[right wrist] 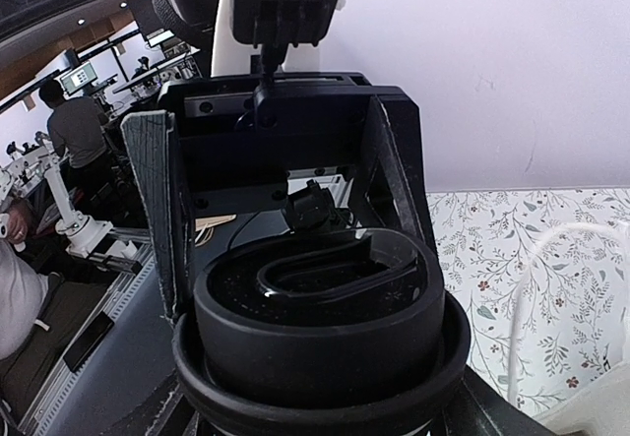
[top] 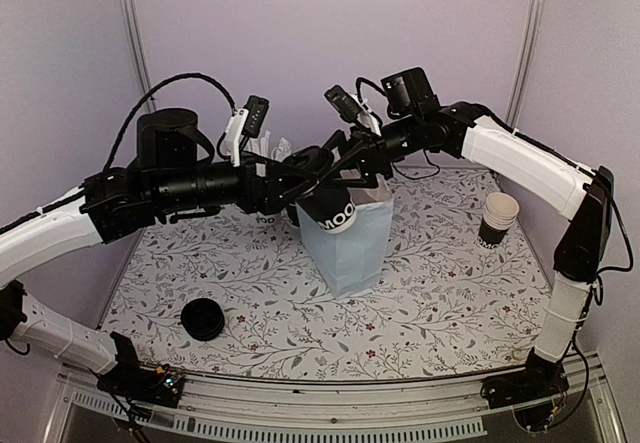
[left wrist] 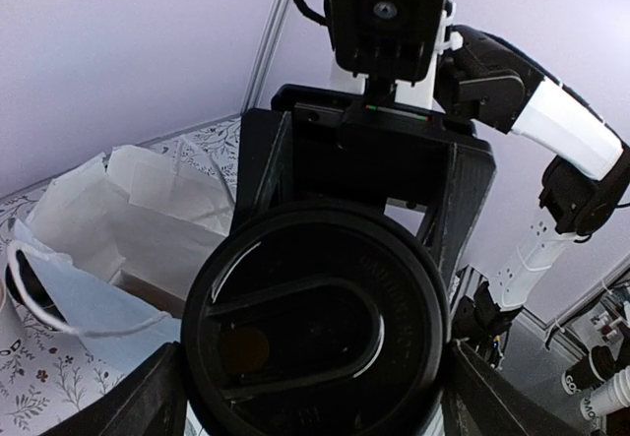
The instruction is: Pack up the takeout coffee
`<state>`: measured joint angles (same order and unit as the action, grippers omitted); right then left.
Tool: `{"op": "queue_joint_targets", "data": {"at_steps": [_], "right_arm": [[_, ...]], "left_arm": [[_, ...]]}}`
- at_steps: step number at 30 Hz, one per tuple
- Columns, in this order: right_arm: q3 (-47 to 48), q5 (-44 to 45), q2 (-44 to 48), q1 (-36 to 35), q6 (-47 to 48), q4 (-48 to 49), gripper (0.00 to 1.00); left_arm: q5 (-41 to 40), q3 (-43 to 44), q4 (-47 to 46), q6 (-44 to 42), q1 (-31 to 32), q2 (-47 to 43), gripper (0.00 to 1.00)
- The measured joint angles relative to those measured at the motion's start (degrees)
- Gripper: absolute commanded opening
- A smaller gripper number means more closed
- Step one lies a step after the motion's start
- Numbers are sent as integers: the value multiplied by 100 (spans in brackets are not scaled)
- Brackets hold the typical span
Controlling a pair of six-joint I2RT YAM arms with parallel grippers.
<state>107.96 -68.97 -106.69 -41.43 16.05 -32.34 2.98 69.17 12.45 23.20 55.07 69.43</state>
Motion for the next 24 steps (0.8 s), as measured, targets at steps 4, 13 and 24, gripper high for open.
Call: {"op": "queue_joint_targets", "data": {"at_steps": [4,13,24], "right_arm": [[-4,66,0,4,-4,-24,69],[-7,109,0,4,9,-59,80],[-4,216,2,0,205,-131,99]], "left_arm": [[243,-76,-105,0,-101,0,66],[404,-177,-236,0,-173,-15,62],[535,-332,-308,42,-205,-245,60]]}}
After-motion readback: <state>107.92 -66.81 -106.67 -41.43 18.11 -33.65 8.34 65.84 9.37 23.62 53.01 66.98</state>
